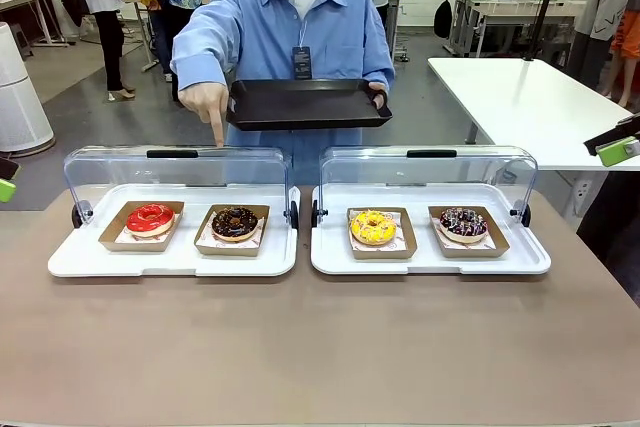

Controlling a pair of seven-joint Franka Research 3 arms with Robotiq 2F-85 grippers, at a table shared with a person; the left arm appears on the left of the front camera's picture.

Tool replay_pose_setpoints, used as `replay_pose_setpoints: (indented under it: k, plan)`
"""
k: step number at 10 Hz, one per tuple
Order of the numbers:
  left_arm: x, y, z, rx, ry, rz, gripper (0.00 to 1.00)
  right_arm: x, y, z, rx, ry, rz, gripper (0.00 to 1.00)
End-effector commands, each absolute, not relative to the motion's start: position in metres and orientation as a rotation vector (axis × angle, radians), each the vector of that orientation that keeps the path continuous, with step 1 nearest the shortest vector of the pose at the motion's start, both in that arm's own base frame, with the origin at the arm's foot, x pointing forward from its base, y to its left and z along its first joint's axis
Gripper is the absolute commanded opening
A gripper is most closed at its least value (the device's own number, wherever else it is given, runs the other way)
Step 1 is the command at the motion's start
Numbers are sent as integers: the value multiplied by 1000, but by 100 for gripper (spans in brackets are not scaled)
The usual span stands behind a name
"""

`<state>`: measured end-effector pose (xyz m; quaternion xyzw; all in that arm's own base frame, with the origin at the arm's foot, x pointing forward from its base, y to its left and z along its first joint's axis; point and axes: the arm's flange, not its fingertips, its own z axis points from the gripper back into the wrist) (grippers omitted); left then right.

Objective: Provide the desired donut to the person.
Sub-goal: Pick up and lift the Paper togo box containing the Donut pointed at by the person.

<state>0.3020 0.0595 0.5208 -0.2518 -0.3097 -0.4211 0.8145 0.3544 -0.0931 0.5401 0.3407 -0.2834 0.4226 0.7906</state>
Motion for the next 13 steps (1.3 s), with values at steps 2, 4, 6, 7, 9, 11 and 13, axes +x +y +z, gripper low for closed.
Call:
replay_pose_setpoints:
  k: [2, 4, 6, 7, 9, 11, 13]
  plan:
    - [303, 58, 521, -541, -659, -882, 100, 355, -92, 540, 735, -602, 902, 100]
    - [302, 60, 521, -537, -661, -898, 100, 355, -92, 540, 735, -602, 902, 100]
    - [309, -3, 537, -342, -531, -1150, 100, 355, -92, 540, 735, -602, 902, 100]
    - [316, -46, 542, -236, -498, -1257, 100, 355, -92, 540, 735, -602, 902, 100]
    - [330, -136, 521, -129, -404, -1415, 100, 355, -92, 540, 735, -602, 902, 100]
    - [351, -192, 470, -43, -242, -1529, 100, 355, -92, 540, 735, -602, 902, 100]
    - [386, -213, 433, -23, -164, -1589, 100, 355, -92, 540, 735, -602, 902, 100]
